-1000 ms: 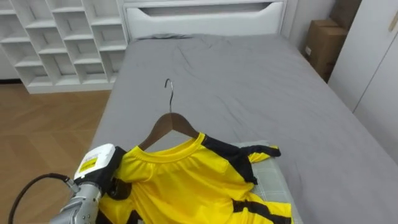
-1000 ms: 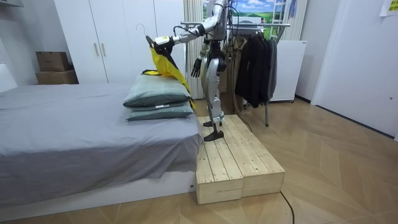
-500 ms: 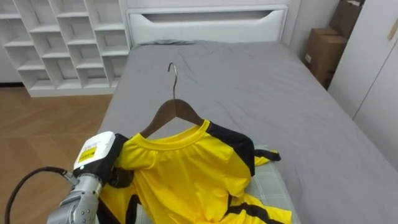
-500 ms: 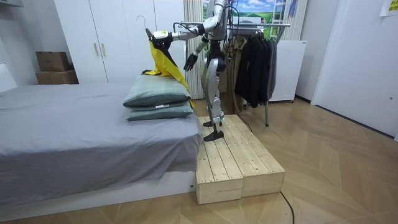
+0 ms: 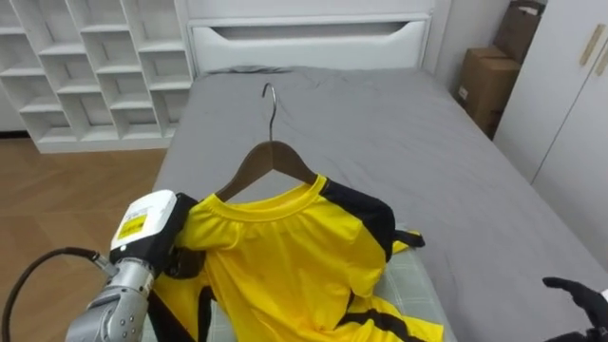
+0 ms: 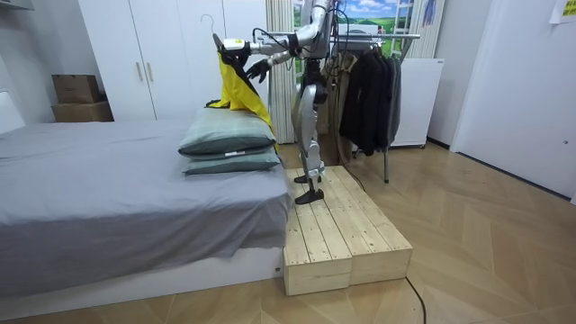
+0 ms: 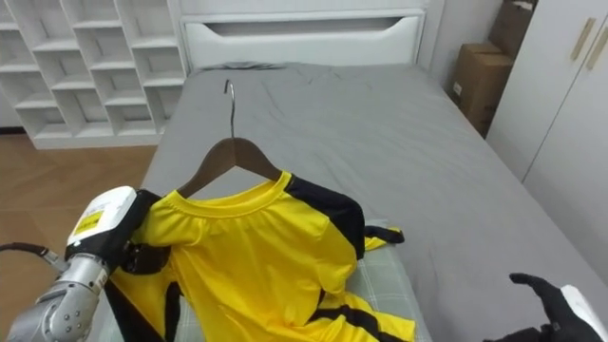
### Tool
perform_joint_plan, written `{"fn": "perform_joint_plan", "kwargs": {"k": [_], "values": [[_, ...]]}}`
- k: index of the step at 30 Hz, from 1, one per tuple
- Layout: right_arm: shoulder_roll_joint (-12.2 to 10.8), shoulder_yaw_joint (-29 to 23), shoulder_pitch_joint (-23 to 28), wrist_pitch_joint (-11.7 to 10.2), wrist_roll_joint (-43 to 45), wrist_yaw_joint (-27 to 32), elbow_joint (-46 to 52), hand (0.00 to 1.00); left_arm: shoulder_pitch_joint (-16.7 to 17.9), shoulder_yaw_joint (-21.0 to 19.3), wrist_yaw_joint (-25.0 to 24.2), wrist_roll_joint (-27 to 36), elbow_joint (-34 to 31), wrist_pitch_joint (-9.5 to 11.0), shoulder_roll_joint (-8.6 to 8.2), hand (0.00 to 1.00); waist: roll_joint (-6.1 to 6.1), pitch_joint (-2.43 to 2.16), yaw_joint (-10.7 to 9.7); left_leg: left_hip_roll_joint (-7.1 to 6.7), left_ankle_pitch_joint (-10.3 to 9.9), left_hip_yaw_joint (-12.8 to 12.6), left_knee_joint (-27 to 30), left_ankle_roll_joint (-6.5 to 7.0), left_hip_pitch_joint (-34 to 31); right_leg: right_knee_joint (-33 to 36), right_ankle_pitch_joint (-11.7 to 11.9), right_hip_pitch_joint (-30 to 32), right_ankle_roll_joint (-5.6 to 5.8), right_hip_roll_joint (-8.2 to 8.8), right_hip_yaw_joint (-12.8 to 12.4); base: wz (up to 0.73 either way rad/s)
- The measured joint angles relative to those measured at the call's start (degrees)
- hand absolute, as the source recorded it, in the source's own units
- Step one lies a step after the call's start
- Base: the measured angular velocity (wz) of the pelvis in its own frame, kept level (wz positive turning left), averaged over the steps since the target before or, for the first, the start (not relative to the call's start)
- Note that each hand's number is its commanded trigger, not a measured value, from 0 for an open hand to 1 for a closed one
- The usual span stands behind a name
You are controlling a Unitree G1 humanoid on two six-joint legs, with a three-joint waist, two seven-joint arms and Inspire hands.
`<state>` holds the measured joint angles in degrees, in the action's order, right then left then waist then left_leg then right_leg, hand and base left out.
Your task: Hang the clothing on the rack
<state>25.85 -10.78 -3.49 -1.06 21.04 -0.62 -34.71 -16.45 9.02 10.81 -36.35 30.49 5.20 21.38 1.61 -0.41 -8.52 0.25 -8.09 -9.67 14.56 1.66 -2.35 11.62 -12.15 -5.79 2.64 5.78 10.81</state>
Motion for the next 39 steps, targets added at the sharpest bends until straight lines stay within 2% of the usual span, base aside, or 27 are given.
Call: {"fn": "perform_joint_plan", "kwargs": {"k": [6,15,22,28,39], "values": [[0.0,0.1,-0.09,-0.4,2.84,1.32,7.08,0.0,1.15,-0.07,0.11,-0.09,-3.57,0.1,0.02,1.0,0.09,0.05,1.78,-0.06,0.05,-0.53,-0.25,0.02,0.27,-0.04,0.16,-0.01,0.07,0.03,-0.62,-0.04],[0.0,0.19,-3.66,-0.91,8.5,1.41,9.22,0.0,1.18,-0.39,0.0,-0.16,-3.56,0.1,0.03,1.0,1.06,0.73,2.74,-0.07,0.01,-0.74,-1.22,-0.04,0.8,0.07,0.23,0.0,-0.03,0.07,-0.51,-0.01],[-0.09,1.76,-5.43,-0.87,9.32,1.8,15.7,0.0,1.22,-1.56,-0.25,-0.41,-4.06,-0.15,0.01,1.0,1.0,0.69,4.11,0.03,0.02,-1.02,-1.52,-0.06,0.57,0.07,0.79,0.59,-0.21,0.08,-0.56,-0.02],[-0.11,4.87,-6.92,-0.81,9.15,0.75,16.41,0.0,1.22,-2.22,-0.25,-0.44,-4.13,-0.85,-0.07,1.0,0.99,0.67,4.85,-0.07,0.02,-1.0,-2.19,-0.06,0.8,0.05,0.87,0.6,-0.17,0.11,-0.53,0.0],[-0.11,5.25,-11.03,-0.72,9.32,0.34,16.41,0.0,1.23,-2.11,-0.26,-0.96,-4.3,-1.33,-0.7,1.0,0.95,0.64,5.46,-0.07,0.02,-0.95,-1.98,-0.06,0.17,0.03,0.88,1.09,-0.16,0.1,-0.42,0.0]]}}
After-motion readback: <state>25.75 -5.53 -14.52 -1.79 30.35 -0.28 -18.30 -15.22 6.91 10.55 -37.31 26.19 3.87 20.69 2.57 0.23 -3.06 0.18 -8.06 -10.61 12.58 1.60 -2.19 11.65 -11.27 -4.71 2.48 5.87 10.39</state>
